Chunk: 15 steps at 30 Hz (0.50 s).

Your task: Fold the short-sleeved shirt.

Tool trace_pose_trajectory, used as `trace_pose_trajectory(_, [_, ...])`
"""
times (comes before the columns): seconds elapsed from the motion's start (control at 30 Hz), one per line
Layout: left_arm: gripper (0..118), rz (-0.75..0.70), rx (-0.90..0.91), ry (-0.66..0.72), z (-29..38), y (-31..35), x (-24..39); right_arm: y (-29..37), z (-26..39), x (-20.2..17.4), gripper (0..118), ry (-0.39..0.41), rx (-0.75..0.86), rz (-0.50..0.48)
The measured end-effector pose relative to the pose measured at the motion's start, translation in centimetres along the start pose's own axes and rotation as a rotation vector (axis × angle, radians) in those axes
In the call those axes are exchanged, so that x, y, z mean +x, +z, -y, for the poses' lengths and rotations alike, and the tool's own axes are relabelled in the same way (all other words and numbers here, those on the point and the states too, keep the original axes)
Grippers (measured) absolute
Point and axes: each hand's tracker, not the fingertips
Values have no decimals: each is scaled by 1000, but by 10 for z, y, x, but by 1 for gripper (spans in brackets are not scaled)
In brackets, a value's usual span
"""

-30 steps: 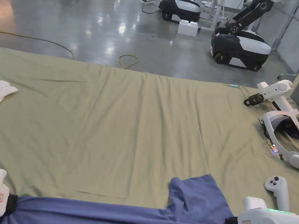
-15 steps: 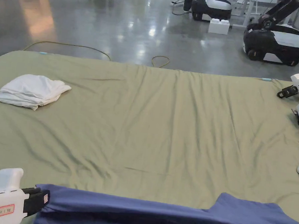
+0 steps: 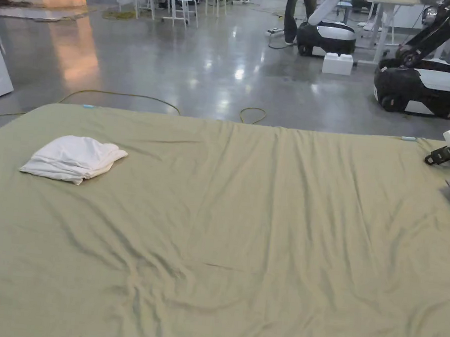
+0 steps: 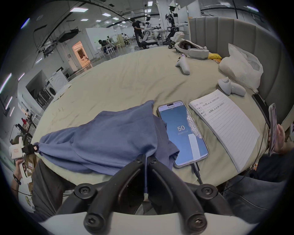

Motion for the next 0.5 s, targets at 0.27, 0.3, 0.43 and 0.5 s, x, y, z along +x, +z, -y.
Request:
trace_pose_trajectory(0.27, [87,36,105,57,-15,46,7,24,-23,-2,86,-28,88,4])
trace_pose_trajectory(0.3, [87,53,166,49,-20,66,13,36,-31,-7,86,-35,152,-19])
trace_pose_trajectory(0.43, [87,8,467,-102,-34,155,63,88,-59,-32,86,-31,389,-103])
trace_pose_trajectory(0.5, [87,-24,646,-149,-31,196,87,113,-68,-45,86,12,509,-134])
